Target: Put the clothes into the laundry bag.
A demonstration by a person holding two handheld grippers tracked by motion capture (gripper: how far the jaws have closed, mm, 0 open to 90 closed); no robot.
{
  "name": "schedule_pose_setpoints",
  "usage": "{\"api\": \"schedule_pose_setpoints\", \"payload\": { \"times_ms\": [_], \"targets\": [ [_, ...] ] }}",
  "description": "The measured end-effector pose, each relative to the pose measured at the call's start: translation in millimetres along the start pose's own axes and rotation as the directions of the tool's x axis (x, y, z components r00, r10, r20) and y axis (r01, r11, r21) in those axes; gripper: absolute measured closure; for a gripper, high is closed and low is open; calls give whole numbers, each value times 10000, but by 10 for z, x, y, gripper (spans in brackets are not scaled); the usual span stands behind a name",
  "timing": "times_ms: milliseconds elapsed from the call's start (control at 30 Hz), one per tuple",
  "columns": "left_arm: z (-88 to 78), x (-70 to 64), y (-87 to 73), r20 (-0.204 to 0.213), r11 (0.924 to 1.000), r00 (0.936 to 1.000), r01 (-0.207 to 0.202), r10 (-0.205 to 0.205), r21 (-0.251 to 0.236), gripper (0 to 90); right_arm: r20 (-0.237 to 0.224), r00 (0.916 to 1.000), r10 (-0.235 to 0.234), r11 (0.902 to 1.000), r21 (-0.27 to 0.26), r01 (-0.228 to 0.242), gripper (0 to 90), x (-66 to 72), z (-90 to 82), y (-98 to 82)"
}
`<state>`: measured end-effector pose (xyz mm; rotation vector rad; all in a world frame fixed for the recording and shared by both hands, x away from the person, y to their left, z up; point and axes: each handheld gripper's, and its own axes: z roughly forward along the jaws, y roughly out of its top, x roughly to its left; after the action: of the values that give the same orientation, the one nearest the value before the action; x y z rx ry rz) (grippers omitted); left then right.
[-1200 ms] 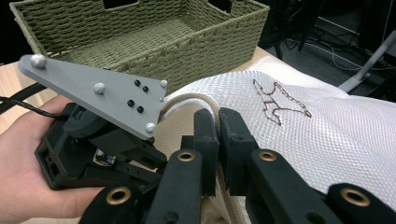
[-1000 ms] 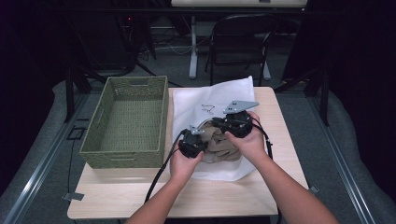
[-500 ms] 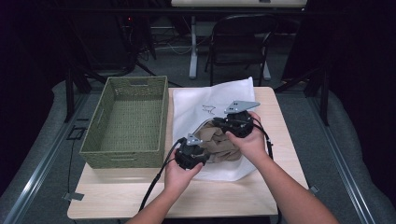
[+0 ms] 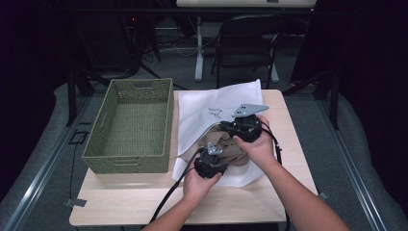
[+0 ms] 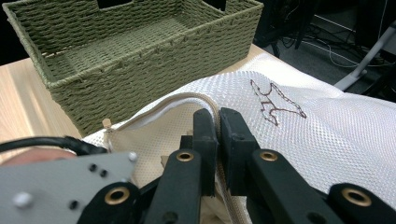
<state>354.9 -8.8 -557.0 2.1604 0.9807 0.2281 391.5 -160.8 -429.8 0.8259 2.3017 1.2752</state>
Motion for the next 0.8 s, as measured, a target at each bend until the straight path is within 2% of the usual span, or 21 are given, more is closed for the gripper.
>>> {"api": "schedule_pose_setpoints", "payload": {
  "times_ms": [33,133,200,367,500,600,800],
  "targets": [
    [21,-8,2,7,9999,10000,-1,1,101,669,-1,10000,9,10000,-18,-9,850,-2,0,-2],
    [75,-28,2,-345,9993,9989,-297,306,247,809,1,10000,32,10000,-9,-32,850,0,0,-9],
    [91,-23,9,-572,9986,9972,-458,473,259,857,-8,10000,15,10000,-2,-15,850,2,0,-11],
    [75,56,66,-997,9984,9936,-511,531,223,885,1,10000,31,10000,-35,-31,850,3,-6,-10],
    [25,118,106,-1111,9994,9932,-339,339,13,889,10,10000,45,10000,-8,-45,850,-3,-9,-12],
    [-19,164,121,-1379,9986,9890,-528,530,49,890,30,10000,19,10000,48,-19,850,-18,-10,-13],
    [-58,248,127,-1620,9995,9862,-329,330,35,889,77,10000,62,9999,83,-63,850,-39,-6,-23]
  ]
}}
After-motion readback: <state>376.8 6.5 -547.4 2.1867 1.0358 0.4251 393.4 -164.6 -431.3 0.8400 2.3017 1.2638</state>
